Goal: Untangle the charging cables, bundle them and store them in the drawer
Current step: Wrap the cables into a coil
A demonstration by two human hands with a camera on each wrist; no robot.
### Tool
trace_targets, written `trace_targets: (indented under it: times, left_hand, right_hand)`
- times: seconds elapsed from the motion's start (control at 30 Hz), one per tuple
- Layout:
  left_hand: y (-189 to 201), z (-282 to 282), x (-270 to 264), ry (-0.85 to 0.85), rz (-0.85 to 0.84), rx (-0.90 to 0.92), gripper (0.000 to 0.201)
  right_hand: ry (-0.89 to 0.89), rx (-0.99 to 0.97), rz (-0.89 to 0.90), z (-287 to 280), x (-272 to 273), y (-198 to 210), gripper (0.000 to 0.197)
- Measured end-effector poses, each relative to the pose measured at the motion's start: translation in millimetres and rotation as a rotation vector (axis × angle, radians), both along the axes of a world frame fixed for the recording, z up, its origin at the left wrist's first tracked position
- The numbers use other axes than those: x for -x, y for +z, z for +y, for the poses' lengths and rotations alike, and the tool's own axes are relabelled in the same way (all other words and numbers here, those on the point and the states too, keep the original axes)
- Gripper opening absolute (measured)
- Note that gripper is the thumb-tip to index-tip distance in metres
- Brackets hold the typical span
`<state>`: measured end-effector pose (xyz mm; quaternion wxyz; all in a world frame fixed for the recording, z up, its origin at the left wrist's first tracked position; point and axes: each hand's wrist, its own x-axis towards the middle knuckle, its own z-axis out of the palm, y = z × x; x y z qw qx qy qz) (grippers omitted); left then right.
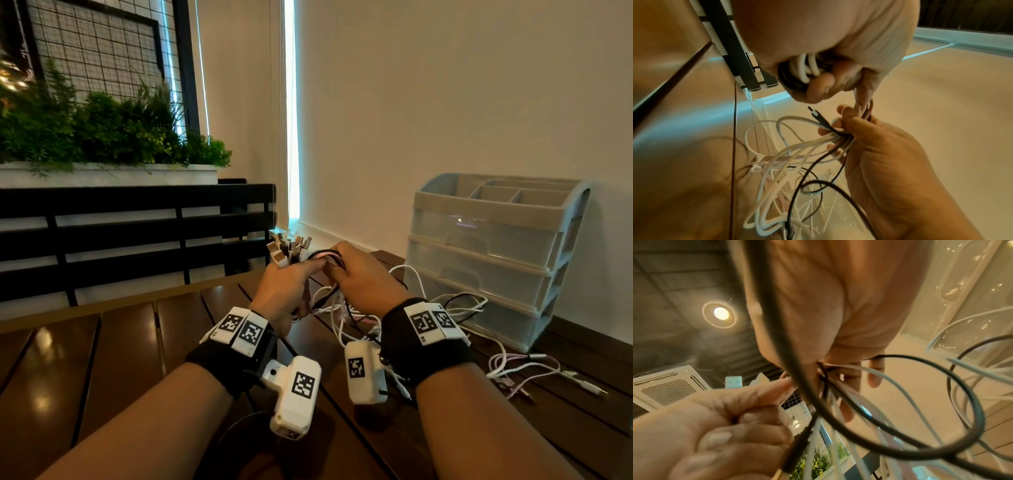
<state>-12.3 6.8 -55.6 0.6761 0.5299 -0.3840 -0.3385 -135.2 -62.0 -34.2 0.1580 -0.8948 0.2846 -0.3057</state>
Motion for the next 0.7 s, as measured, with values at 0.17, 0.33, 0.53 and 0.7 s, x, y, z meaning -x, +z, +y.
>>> trace_targets:
  times: [0.17, 0.33, 0.53, 0.7]
  left_hand:
    - [-3, -2, 1, -0.002, 0.02, -0.02, 0.029]
    - [-3, -3, -3, -0.029, 0.047, 0.012, 0.019]
    - [-4, -2, -3, -0.124, 0.067, 0.048, 0.022]
    - [-6, 0, -4, -0.233, 0.098, 0.052, 0.035]
  right_hand:
    - [-0.017, -0.066, 0.058, 0, -2, -2, 0.015]
    - [-0.019, -0.069, 0.113, 3, -8, -1, 0.018]
    - [0.029, -0.118, 0.113, 9, -6, 4, 0.012]
    - [0.086, -0.166, 0.072, 17, -7, 5, 0.016]
